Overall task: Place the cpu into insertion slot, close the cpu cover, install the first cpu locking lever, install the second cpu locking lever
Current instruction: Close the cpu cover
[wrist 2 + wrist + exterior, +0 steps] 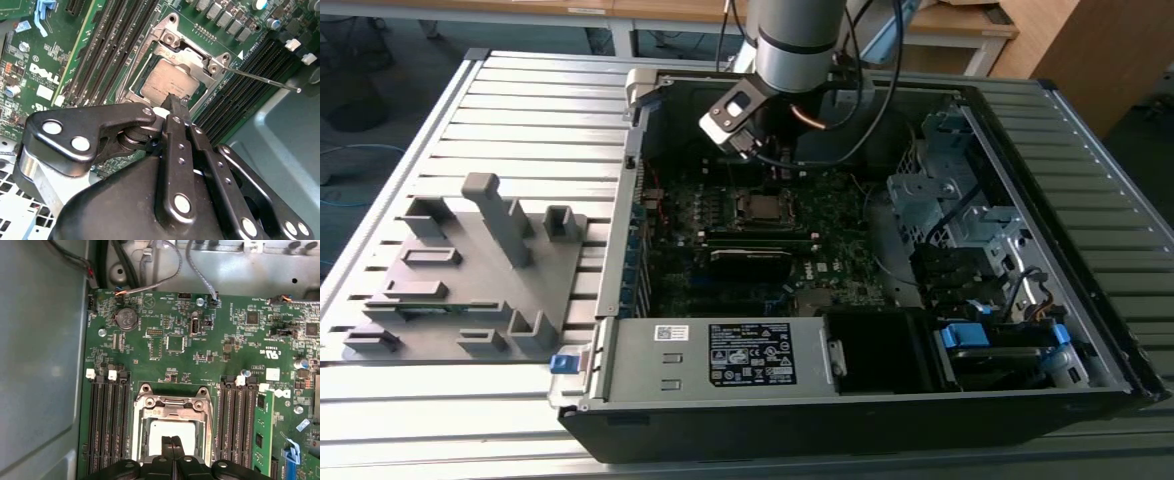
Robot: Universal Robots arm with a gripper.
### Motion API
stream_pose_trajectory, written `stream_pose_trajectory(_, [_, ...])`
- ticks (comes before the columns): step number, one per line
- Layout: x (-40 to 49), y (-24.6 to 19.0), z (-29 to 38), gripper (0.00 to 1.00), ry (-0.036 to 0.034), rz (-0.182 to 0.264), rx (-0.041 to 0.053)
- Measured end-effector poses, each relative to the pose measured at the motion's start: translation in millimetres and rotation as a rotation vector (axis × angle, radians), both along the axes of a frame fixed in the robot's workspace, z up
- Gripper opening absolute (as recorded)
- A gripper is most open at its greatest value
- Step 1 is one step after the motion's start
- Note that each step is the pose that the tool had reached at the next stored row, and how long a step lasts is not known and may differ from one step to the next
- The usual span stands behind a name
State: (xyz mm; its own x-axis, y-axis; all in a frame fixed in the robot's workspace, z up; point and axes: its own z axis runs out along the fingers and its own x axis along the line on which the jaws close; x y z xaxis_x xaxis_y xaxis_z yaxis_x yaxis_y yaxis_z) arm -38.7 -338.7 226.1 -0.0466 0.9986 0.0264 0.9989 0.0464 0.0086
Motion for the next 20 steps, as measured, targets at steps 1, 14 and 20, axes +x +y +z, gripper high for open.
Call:
stream_pose_trajectory(1, [0.0,0.0,-0.1,0.1,0.0,0.008,0.0001])
stream_pose_trajectory(14, [0.0,0.0,-0.1,0.1,0.0,0.043,0.0])
stream_pose_trajectory(20, [0.0,0.0,-0.1,0.1,0.0,0.053,0.0001])
